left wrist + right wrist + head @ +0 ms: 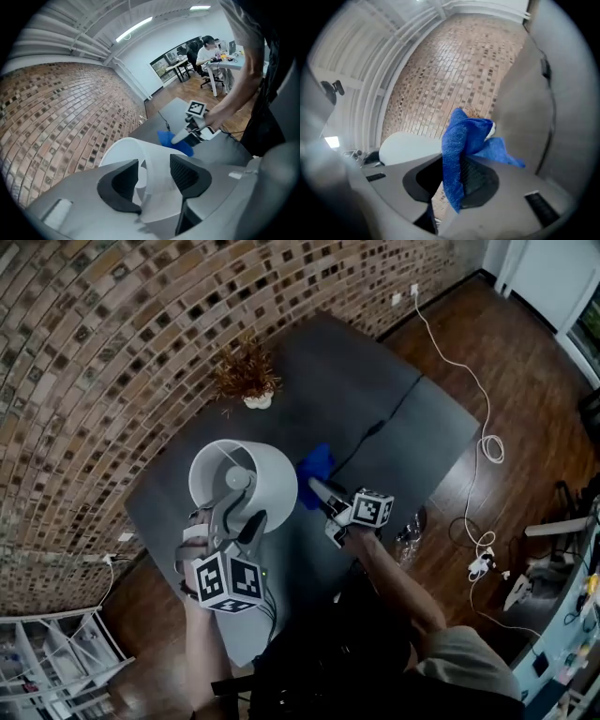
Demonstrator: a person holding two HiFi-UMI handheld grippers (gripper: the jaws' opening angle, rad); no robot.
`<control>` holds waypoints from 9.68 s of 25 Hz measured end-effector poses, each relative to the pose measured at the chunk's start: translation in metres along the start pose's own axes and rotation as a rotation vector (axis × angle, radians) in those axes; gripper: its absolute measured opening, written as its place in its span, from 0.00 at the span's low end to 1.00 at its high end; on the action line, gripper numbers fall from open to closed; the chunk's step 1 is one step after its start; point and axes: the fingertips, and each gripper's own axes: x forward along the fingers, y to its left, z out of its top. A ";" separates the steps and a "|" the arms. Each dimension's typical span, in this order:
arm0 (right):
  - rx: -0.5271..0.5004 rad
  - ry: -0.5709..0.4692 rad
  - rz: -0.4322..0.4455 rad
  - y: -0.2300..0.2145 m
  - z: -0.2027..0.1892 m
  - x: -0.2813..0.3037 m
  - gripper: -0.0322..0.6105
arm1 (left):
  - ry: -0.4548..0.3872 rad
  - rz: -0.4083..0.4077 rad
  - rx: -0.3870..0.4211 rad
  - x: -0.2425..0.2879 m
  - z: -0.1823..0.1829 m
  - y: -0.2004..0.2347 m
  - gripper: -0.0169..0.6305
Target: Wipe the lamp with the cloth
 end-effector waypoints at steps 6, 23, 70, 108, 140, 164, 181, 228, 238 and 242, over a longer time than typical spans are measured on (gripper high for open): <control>0.125 0.179 0.222 0.002 0.011 0.056 0.17 | 0.003 0.028 -0.014 -0.001 -0.001 0.002 0.36; 0.235 0.523 0.384 -0.007 0.020 0.171 0.17 | -0.039 0.089 0.037 -0.006 0.008 -0.002 0.36; -0.956 2.005 0.919 0.254 -0.177 0.193 0.17 | -0.162 0.271 0.073 -0.001 0.026 0.008 0.37; 0.791 -0.049 0.507 0.115 -0.176 0.047 0.17 | -0.177 -0.064 -0.026 -0.012 0.004 0.014 0.18; -0.749 0.452 0.041 0.118 0.040 0.003 0.17 | -0.334 0.244 -0.157 -0.044 0.017 0.043 0.24; -0.749 0.494 -0.106 0.075 0.009 0.026 0.18 | -0.792 0.019 -1.434 0.001 -0.146 0.029 0.31; -0.726 0.602 -0.040 0.093 -0.037 0.038 0.18 | -0.960 -0.125 -1.446 0.022 -0.157 0.084 0.13; -0.647 0.076 -0.208 0.200 0.031 -0.090 0.33 | -0.971 -0.007 -1.365 -0.144 -0.156 -0.066 0.13; -0.734 0.116 -0.206 0.237 -0.005 -0.089 0.33 | -0.983 -0.031 -1.289 -0.156 -0.161 -0.075 0.13; -0.761 0.122 -0.210 0.252 -0.015 -0.092 0.33 | -1.006 -0.053 -1.281 -0.160 -0.164 -0.081 0.13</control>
